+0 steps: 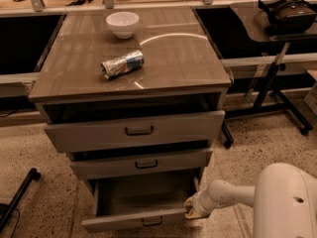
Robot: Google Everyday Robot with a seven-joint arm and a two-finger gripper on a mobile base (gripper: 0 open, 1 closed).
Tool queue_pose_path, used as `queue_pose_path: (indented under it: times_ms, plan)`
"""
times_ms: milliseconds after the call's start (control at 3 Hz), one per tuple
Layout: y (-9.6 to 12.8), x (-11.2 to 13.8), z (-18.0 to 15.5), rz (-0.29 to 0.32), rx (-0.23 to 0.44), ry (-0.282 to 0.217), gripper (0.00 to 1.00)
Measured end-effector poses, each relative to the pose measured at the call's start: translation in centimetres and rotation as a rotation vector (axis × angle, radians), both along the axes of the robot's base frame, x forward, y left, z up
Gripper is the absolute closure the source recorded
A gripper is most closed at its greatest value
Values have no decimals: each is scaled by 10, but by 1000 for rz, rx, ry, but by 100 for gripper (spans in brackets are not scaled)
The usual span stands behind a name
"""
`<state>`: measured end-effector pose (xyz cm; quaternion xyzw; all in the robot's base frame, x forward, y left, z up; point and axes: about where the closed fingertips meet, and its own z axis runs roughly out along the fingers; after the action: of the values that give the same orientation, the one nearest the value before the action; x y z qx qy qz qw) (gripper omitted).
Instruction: Open bottom drawer
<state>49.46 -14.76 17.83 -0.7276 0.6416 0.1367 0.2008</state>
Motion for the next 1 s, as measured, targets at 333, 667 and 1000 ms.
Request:
queue_pose_path:
  times_ms: [333,667,1000]
  plan:
    - [0,0,0,0,0,0,15]
    - [1,-1,-1,6,-3,6,0]
    - [4,-2,-4,18,-11,19,0]
